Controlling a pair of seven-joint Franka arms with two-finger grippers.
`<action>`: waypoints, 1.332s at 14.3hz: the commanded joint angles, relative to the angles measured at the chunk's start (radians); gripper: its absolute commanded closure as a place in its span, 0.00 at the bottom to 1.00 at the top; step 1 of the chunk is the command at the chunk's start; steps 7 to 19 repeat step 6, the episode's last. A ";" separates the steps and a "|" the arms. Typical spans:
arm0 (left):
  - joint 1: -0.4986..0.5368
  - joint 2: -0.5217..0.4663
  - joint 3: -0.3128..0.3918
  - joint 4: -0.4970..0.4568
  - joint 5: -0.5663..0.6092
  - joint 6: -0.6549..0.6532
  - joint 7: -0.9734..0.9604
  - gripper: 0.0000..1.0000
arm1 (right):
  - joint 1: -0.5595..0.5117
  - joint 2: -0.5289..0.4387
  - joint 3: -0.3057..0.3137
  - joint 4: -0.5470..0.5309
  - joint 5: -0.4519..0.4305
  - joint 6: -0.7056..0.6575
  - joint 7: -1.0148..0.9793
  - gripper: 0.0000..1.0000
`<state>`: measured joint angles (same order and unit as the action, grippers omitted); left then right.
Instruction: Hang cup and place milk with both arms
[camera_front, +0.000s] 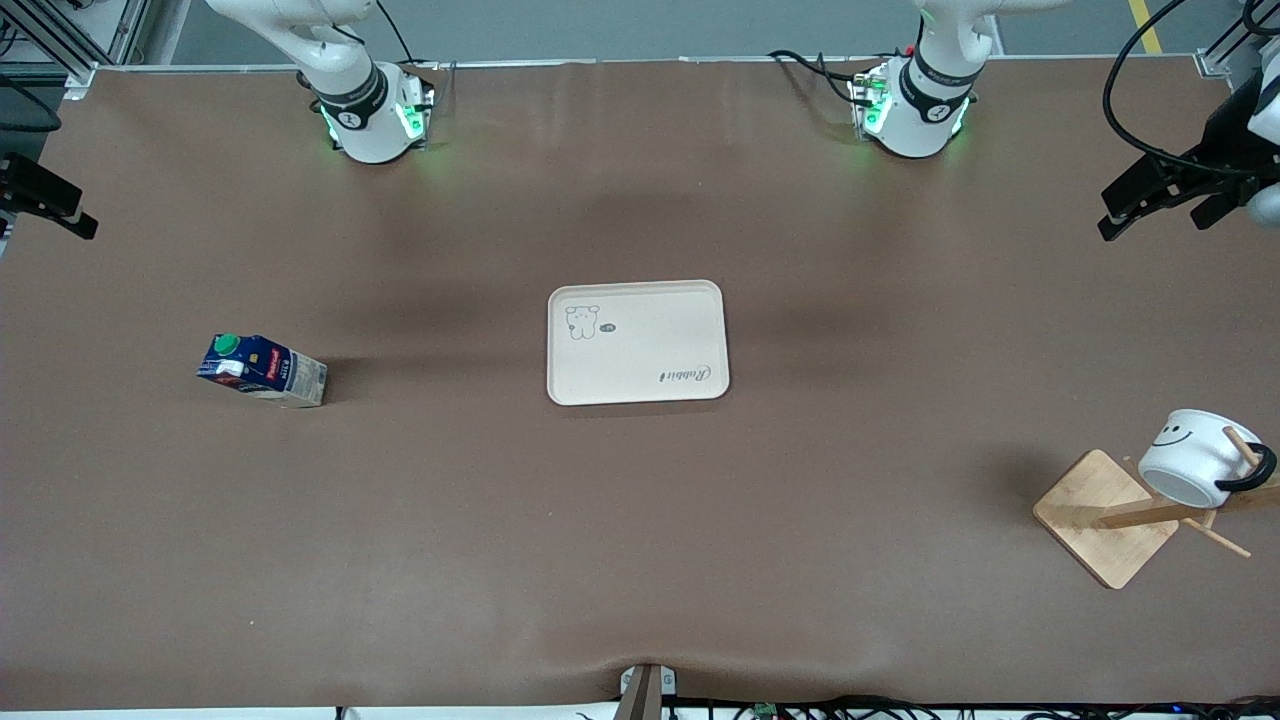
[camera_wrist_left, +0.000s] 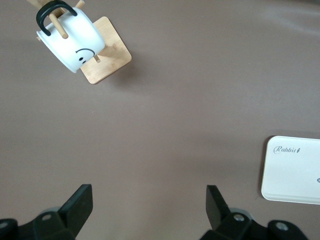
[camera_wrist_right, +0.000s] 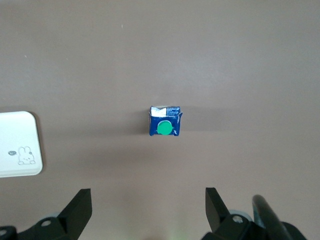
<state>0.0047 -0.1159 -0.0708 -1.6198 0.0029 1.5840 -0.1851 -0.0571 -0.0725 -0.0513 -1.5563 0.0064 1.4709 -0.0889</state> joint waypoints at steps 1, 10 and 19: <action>0.003 0.018 -0.001 0.035 -0.009 -0.030 -0.004 0.00 | 0.005 -0.030 0.013 -0.028 -0.036 -0.006 -0.003 0.00; 0.003 0.019 0.003 0.064 -0.003 -0.059 -0.004 0.00 | -0.003 -0.024 0.008 -0.022 -0.037 -0.006 -0.003 0.00; 0.003 0.019 0.003 0.064 -0.003 -0.059 -0.004 0.00 | -0.003 -0.024 0.008 -0.022 -0.037 -0.006 -0.003 0.00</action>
